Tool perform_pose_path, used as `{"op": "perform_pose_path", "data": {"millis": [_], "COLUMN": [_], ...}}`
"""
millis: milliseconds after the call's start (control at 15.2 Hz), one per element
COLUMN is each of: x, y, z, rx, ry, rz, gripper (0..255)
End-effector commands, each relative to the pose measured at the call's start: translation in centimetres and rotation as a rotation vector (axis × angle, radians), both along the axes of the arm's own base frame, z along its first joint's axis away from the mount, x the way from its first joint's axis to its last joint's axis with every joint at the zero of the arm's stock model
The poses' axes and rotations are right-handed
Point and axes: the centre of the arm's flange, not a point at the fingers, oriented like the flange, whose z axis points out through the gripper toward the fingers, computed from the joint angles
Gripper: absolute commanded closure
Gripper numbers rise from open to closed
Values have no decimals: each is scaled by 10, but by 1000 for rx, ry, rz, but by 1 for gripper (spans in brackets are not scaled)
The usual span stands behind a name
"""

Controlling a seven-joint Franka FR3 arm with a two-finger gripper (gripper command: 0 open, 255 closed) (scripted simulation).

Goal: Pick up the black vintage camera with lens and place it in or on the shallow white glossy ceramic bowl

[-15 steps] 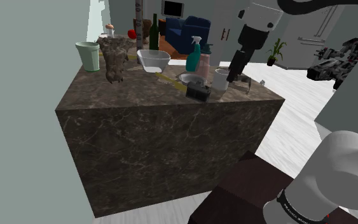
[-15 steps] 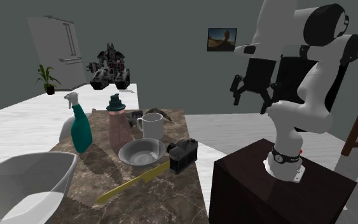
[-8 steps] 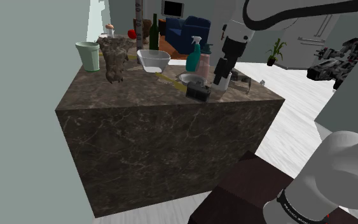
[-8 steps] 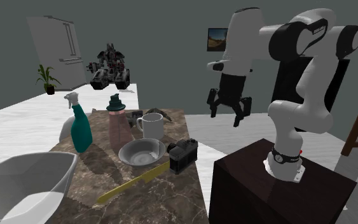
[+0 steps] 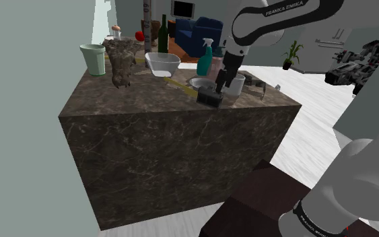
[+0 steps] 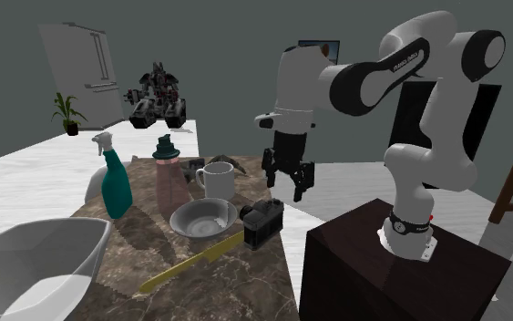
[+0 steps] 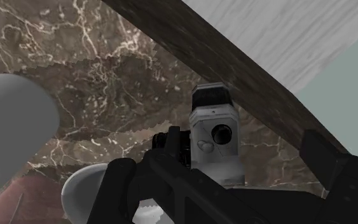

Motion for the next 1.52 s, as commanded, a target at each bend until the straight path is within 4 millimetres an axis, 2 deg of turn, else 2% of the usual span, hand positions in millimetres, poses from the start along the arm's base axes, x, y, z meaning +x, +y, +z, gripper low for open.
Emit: {"op": "perform_pose_path", "data": {"millis": [0,528,1056,1122,1452], "x": [20,23,23,23,23], "y": [-13,-13,-13,-13,-13], "z": [-13,-52,-52,-52,-52], "rx": [5,5,5,5,5], "ry": [6,6,6,6,6], "rz": [-3,-3,-3,-3,-3], "gripper": [0,0,0,255,255]}}
